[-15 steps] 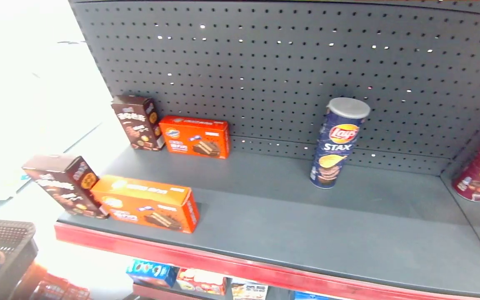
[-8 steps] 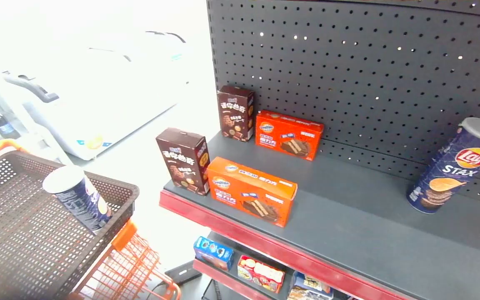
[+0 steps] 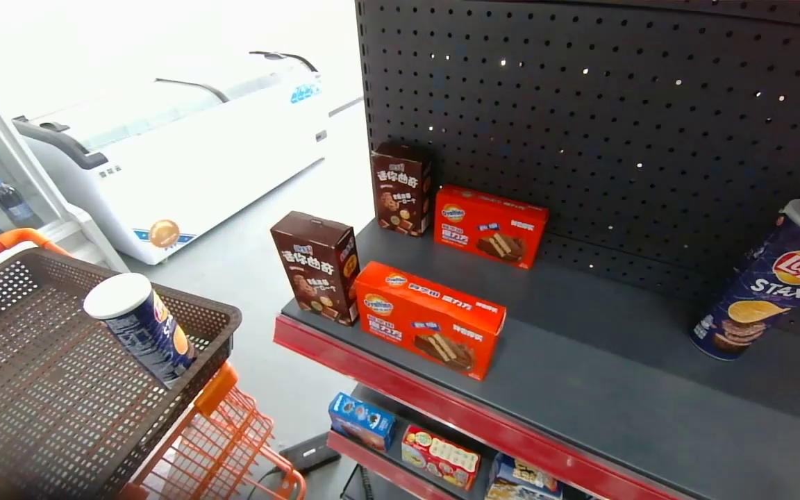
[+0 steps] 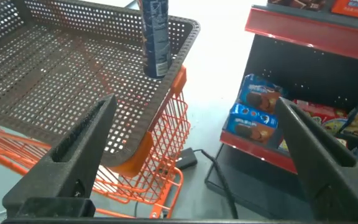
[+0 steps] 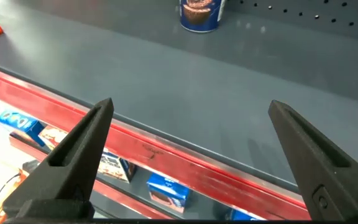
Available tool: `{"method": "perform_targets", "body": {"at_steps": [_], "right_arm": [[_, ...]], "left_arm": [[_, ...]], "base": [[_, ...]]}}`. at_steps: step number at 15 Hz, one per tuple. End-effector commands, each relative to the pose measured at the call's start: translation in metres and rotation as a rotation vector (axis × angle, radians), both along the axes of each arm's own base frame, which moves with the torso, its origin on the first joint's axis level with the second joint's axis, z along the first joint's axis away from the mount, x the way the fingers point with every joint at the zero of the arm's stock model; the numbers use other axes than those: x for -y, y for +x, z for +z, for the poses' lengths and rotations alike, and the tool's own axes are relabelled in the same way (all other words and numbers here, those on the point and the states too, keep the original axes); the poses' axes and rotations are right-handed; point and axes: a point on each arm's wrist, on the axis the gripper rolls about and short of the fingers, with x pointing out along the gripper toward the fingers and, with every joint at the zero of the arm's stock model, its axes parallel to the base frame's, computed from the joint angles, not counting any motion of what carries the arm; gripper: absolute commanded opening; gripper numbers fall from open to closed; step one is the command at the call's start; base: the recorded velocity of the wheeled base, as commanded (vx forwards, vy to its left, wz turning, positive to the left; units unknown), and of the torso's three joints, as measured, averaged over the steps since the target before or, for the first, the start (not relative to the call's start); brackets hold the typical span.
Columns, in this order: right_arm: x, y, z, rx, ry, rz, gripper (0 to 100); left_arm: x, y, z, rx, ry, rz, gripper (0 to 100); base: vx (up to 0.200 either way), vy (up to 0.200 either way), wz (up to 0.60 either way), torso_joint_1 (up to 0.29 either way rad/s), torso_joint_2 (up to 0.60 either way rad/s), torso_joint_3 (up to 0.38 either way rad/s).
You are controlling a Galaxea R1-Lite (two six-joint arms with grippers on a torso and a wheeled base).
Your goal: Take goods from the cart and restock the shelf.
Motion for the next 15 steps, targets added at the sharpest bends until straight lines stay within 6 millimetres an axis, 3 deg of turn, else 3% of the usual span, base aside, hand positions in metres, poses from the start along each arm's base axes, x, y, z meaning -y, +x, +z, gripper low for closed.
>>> {"method": "perform_targets", "body": {"at_steps": [1, 7, 8, 9, 10, 11, 13, 15], "right_arm": [[0.0, 0.0, 0.0, 0.0, 0.0, 0.0, 100], [0.0, 0.0, 0.0, 0.0, 0.0, 0.0, 100], [0.0, 0.0, 0.0, 0.0, 0.0, 0.0, 100], [0.0, 0.0, 0.0, 0.0, 0.0, 0.0, 100], [0.0, 0.0, 0.0, 0.0, 0.0, 0.0, 100], [0.0, 0.0, 0.0, 0.0, 0.0, 0.0, 100], [0.0, 0.0, 0.0, 0.0, 0.0, 0.0, 100], [0.0, 0.0, 0.0, 0.0, 0.0, 0.0, 100]], "left_arm": [[0.0, 0.0, 0.001, -0.001, -0.001, 0.013, 100], [-0.001, 0.0, 0.002, 0.006, 0.086, 0.035, 100], [0.0, -0.003, 0.015, 0.05, 0.109, 0.008, 100], [0.0, -0.006, 0.061, 0.093, 0.106, -0.002, 100], [0.0, 0.025, 0.106, -0.042, 0.053, -0.011, 100], [0.0, 0.039, 0.113, -0.068, 0.0, -0.021, 100], [0.001, 0.052, 0.106, -0.139, 0.038, -0.016, 100], [-0.004, 0.084, 0.096, -0.317, 0.053, 0.121, 100]], "base": [[0.0, 0.0, 0.0, 0.0, 0.0, 0.0], [0.0, 0.0, 0.0, 0.0, 0.0, 0.0], [0.0, 0.0, 0.0, 0.0, 0.0, 0.0], [0.0, 0.0, 0.0, 0.0, 0.0, 0.0], [0.0, 0.0, 0.0, 0.0, 0.0, 0.0], [0.0, 0.0, 0.0, 0.0, 0.0, 0.0], [0.0, 0.0, 0.0, 0.0, 0.0, 0.0], [0.0, 0.0, 0.0, 0.0, 0.0, 0.0]]}}
